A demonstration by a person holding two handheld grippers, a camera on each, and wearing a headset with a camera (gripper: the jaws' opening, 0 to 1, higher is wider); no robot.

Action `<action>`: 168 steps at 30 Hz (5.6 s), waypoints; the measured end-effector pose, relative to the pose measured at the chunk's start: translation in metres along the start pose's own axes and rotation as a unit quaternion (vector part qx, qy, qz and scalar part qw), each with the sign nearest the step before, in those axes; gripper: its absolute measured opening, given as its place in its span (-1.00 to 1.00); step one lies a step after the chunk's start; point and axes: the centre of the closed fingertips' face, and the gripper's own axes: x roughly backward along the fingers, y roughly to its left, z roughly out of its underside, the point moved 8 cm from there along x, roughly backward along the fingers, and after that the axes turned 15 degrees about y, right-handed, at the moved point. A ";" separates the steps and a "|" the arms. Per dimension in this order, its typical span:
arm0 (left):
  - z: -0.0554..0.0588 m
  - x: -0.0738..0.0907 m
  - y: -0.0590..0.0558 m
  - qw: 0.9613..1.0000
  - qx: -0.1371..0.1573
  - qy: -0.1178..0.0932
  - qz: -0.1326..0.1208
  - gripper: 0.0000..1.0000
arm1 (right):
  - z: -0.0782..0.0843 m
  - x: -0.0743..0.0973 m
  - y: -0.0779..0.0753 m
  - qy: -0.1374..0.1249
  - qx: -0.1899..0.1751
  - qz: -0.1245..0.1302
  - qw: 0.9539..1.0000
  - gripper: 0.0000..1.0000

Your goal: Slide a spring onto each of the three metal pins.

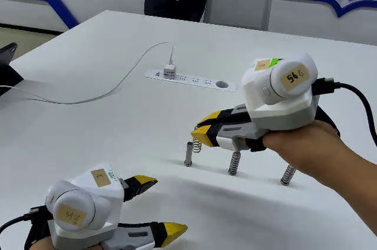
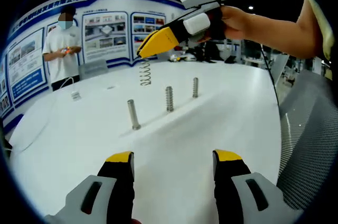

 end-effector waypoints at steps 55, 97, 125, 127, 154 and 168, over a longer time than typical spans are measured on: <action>0.004 0.002 0.000 1.000 0.006 0.007 -0.002 0.25 | 0.021 -0.059 -0.017 0.037 -0.027 -0.003 0.999 -0.76; 0.006 0.001 0.001 1.000 0.012 0.009 -0.004 0.25 | 0.038 -0.081 -0.012 0.072 -0.048 -0.017 0.996 -0.69; 0.001 0.001 0.004 1.000 0.010 0.006 -0.005 0.29 | 0.049 -0.042 0.009 0.038 -0.043 -0.004 0.998 -0.58; 0.001 0.001 0.004 1.000 0.009 0.006 -0.005 0.29 | 0.053 -0.040 0.010 0.037 -0.046 -0.003 0.998 -0.58; -0.004 0.000 0.004 1.000 0.007 0.002 -0.004 0.33 | 0.098 0.004 0.030 0.033 -0.068 0.002 0.997 -0.52; -0.006 -0.001 0.005 1.000 0.005 0.005 -0.003 0.35 | 0.130 0.023 0.034 0.051 -0.075 0.008 0.996 -0.44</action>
